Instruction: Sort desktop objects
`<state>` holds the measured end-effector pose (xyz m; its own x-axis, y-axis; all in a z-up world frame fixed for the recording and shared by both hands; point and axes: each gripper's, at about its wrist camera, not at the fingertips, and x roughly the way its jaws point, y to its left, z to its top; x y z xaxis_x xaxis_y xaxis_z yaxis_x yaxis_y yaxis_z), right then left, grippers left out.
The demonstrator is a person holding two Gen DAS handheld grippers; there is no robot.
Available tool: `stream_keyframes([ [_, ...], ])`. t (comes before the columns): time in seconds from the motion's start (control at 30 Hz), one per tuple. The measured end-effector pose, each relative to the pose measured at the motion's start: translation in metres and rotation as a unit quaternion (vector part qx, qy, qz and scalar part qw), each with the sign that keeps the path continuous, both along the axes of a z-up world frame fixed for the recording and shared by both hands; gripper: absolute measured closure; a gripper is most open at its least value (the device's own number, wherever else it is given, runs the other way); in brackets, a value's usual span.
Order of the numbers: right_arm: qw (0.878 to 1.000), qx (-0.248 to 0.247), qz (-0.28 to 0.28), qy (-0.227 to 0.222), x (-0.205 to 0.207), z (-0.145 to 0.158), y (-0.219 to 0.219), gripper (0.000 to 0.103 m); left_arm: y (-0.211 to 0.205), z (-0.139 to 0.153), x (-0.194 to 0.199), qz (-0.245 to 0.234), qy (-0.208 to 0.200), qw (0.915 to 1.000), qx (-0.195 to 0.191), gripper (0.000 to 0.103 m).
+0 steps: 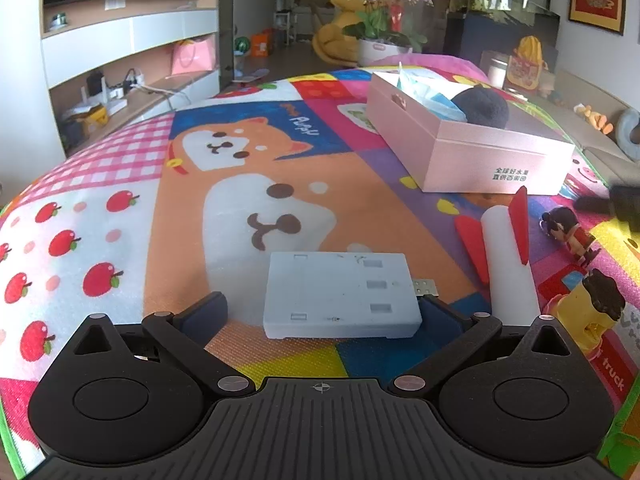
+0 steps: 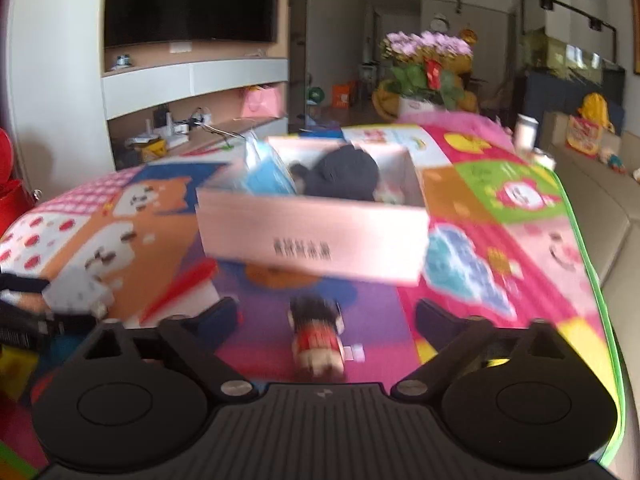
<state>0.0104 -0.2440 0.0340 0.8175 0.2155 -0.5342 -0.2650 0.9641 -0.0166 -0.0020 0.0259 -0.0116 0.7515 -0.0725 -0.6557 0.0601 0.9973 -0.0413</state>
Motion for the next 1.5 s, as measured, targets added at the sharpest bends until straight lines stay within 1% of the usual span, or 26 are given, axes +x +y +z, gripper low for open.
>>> stream_keyframes([
  [0.03, 1.0, -0.002, 0.007, -0.003, 0.008, 0.008, 0.003, 0.02, 0.0, 0.0, 0.0, 0.0, 0.0, 1.0, 0.001, 0.0],
  [0.1, 1.0, 0.004, 0.025, -0.006, 0.03, 0.028, 0.01, 0.029, 0.0, 0.0, -0.001, 0.0, -0.001, 1.0, -0.002, 0.0],
  [0.13, 0.999, 0.013, 0.036, -0.002, 0.044, 0.039, 0.013, 0.03, 0.001, 0.0, -0.001, 0.001, -0.002, 1.0, -0.006, 0.0],
  [0.2, 0.998, 0.026, 0.05, 0.014, 0.083, 0.057, 0.022, 0.032, 0.005, 0.0, -0.002, 0.002, -0.005, 0.9999, -0.016, 0.0],
  [0.23, 0.998, 0.023, 0.048, 0.02, 0.102, 0.062, 0.029, 0.034, 0.006, 0.001, -0.002, 0.003, -0.006, 0.9998, -0.02, 0.0],
  [0.27, 0.999, 0.015, 0.042, 0.026, 0.125, 0.066, 0.037, 0.04, 0.007, 0.001, -0.002, 0.003, -0.007, 0.9997, -0.024, 0.0],
  [0.3, 0.999, 0.006, 0.039, 0.037, 0.144, 0.066, 0.046, 0.044, 0.008, 0.001, -0.003, 0.003, -0.007, 0.9996, -0.026, 0.0],
  [0.37, 0.996, -0.008, 0.053, 0.071, 0.181, 0.059, 0.066, 0.048, 0.009, 0.001, -0.003, 0.003, -0.008, 0.9995, -0.03, 0.0],
  [0.4, 0.995, -0.021, 0.058, 0.082, 0.192, 0.054, 0.074, 0.048, 0.009, 0.001, -0.003, 0.003, -0.009, 0.9995, -0.032, 0.0],
  [0.47, 0.991, -0.073, 0.05, 0.105, 0.21, 0.038, 0.091, 0.048, 0.01, 0.001, -0.004, 0.003, -0.01, 0.9993, -0.036, 0.0],
  [0.53, 0.989, -0.106, 0.051, 0.093, 0.209, 0.036, 0.101, 0.048, 0.012, 0.001, -0.005, 0.003, -0.012, 0.9991, -0.042, 0.0],
  [0.6, 0.987, -0.119, 0.043, 0.097, 0.201, 0.035, 0.102, 0.048, 0.013, 0.001, -0.004, 0.002, -0.012, 0.9988, -0.047, 0.0],
  [0.67, 0.985, -0.119, 0.06, 0.108, 0.19, 0.034, 0.1, 0.047, 0.013, 0.001, -0.004, 0.002, -0.012, 0.9988, -0.047, 0.0],
  [0.73, 0.981, -0.126, 0.084, 0.125, 0.178, 0.031, 0.099, 0.046, 0.013, 0.001, -0.004, 0.002, -0.012, 0.9987, -0.049, 0.0],
  [0.83, 0.978, -0.139, 0.089, 0.129, 0.166, 0.028, 0.096, 0.039, 0.013, 0.002, -0.004, 0.003, -0.013, 0.9987, -0.05, 0.0],
  [0.9, 0.982, -0.124, 0.077, 0.118, 0.16, 0.033, 0.088, 0.037, 0.013, 0.001, -0.004, 0.003, -0.013, 0.9987, -0.049, 0.0],
  [1.0, 0.991, -0.068, 0.06, 0.096, 0.151, 0.05, 0.065, 0.037, 0.013, 0.001, -0.004, 0.003, -0.012, 0.9987, -0.048, 0.0],
  [1.07, 0.995, -0.045, 0.046, 0.075, 0.137, 0.061, 0.049, 0.035, 0.012, 0.001, -0.004, 0.003, -0.012, 0.9989, -0.046, 0.0],
  [1.13, 0.998, -0.036, 0.036, 0.048, 0.119, 0.068, 0.033, 0.029, 0.011, 0.001, -0.003, 0.003, -0.011, 0.999, -0.043, 0.0],
  [1.2, 0.998, -0.043, 0.037, 0.033, 0.106, 0.07, 0.025, 0.028, 0.01, 0.001, -0.002, 0.003, -0.009, 0.9992, -0.038, 0.0],
  [1.23, 0.998, -0.054, 0.035, 0.028, 0.104, 0.07, 0.026, 0.028, 0.009, 0.001, -0.001, 0.003, -0.008, 0.9994, -0.034, 0.0],
  [1.27, 0.997, -0.064, 0.035, 0.022, 0.106, 0.071, 0.029, 0.031, 0.008, 0.0, -0.001, 0.003, -0.007, 0.9995, -0.029, 0.0],
  [1.3, 0.997, -0.061, 0.036, 0.021, 0.11, 0.073, 0.032, 0.039, 0.007, 0.0, 0.0, 0.002, -0.006, 0.9997, -0.024, 0.0],
  [1.37, 0.997, -0.037, 0.05, 0.036, 0.128, 0.077, 0.041, 0.046, 0.006, 0.0, -0.001, 0.002, -0.006, 0.9997, -0.023, 0.0],
  [1.43, 0.997, -0.019, 0.06, 0.052, 0.149, 0.077, 0.053, 0.049, 0.007, 0.0, -0.001, 0.002, -0.007, 0.9996, -0.028, 0.0],
  [1.5, 0.995, -0.022, 0.062, 0.069, 0.174, 0.072, 0.069, 0.053, 0.007, 0.0, -0.001, 0.002, -0.008, 0.9995, -0.032, 0.0],
])
